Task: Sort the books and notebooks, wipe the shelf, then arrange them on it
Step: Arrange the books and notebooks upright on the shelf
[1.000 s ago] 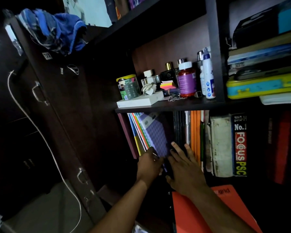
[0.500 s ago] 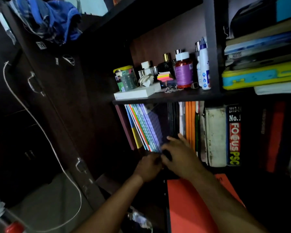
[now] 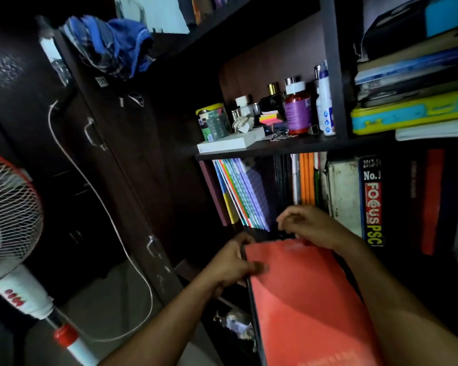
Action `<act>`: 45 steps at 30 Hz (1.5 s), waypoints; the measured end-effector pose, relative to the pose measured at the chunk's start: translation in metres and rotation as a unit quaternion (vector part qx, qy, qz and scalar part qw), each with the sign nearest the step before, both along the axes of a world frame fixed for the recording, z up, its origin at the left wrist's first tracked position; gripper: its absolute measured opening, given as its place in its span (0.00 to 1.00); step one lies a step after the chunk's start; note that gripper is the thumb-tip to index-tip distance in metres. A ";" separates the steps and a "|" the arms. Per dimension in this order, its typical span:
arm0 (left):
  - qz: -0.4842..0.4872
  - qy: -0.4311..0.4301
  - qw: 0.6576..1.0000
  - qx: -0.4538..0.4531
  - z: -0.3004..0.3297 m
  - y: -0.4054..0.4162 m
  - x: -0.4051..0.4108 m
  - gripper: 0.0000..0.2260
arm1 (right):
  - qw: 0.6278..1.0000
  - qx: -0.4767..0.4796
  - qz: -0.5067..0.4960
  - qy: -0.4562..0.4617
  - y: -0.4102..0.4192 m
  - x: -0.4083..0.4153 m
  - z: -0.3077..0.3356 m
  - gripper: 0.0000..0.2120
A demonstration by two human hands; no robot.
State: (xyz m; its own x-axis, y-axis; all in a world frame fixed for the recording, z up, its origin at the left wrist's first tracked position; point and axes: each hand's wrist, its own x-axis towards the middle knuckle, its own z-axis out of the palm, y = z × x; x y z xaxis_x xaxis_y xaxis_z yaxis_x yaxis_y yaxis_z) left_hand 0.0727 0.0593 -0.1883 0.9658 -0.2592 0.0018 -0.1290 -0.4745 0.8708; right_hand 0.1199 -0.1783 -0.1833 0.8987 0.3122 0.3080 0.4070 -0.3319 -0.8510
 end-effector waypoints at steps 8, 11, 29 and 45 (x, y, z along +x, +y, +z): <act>0.164 -0.227 0.932 -0.228 0.061 0.020 0.001 0.16 | 0.987 0.138 -0.072 -0.033 0.031 -0.003 -0.017 0.37; 0.232 -0.311 0.883 -0.265 0.051 0.015 -0.010 0.08 | 0.987 0.143 -0.068 0.004 0.047 -0.004 -0.027 0.28; 0.246 -0.272 0.930 -0.002 -0.028 0.002 -0.013 0.10 | 0.942 0.055 -0.280 -0.178 0.045 0.001 -0.036 0.17; 0.206 -0.213 0.955 -0.003 -0.040 0.004 0.004 0.23 | 0.897 0.151 -0.362 -0.204 0.036 -0.002 -0.032 0.12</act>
State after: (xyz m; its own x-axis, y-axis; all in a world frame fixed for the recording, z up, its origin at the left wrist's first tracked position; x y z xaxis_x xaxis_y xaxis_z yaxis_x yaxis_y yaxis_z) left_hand 0.0771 0.0628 -0.2284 0.8973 0.1445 0.4171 -0.2747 -0.5568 0.7839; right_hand 0.1176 -0.1422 -0.2155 0.6262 -0.4596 0.6298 0.4758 -0.4147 -0.7757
